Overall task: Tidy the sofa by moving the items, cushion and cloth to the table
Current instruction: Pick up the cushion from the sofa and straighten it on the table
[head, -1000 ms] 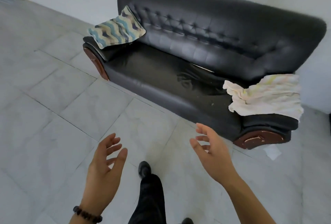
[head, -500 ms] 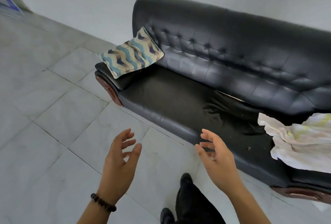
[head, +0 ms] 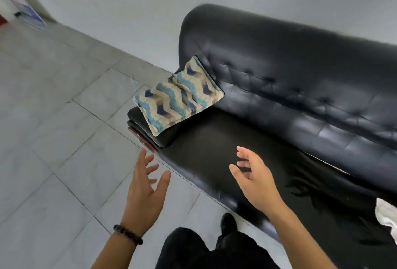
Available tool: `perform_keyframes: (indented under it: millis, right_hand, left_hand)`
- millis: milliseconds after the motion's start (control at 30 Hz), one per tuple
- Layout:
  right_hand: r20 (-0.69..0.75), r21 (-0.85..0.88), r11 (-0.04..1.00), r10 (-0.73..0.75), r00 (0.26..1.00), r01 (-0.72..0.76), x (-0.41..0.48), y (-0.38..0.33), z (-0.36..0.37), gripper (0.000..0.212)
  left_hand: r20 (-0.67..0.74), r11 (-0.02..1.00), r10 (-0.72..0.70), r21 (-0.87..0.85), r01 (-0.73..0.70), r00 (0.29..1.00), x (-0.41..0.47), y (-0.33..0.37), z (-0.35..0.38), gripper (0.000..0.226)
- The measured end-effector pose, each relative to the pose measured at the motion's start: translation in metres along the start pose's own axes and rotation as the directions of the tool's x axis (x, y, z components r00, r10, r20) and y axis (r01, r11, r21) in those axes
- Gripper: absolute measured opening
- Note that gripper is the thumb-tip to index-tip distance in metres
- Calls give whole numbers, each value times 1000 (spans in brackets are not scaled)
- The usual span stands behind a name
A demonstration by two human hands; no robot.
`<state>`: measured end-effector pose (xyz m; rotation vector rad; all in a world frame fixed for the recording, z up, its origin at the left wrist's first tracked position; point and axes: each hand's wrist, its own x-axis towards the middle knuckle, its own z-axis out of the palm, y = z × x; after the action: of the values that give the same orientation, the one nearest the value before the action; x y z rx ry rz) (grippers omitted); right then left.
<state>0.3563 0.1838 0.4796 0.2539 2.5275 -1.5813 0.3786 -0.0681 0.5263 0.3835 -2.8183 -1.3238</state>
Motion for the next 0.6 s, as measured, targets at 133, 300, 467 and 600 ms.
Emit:
perform_keyframes:
  millis: [133, 300, 467, 600]
  right_hand:
    - [61, -60, 998, -24, 998, 28, 93, -39, 29, 50]
    - [85, -167, 986, 33, 996, -19, 201, -47, 89, 53]
    - [83, -280, 942, 219, 972, -188, 299, -55, 152, 52]
    - [121, -395, 898, 260, 958, -194, 404, -63, 204, 54]
  left_hand:
    - [-27, 999, -35, -12, 35, 999, 87, -14, -11, 71]
    - [144, 991, -132, 21, 130, 981, 204, -66, -1, 78]
    - [358, 987, -88, 158, 32, 929, 356, -118, 1, 78]
    - [393, 960, -52, 274, -63, 918, 500, -153, 9, 79]
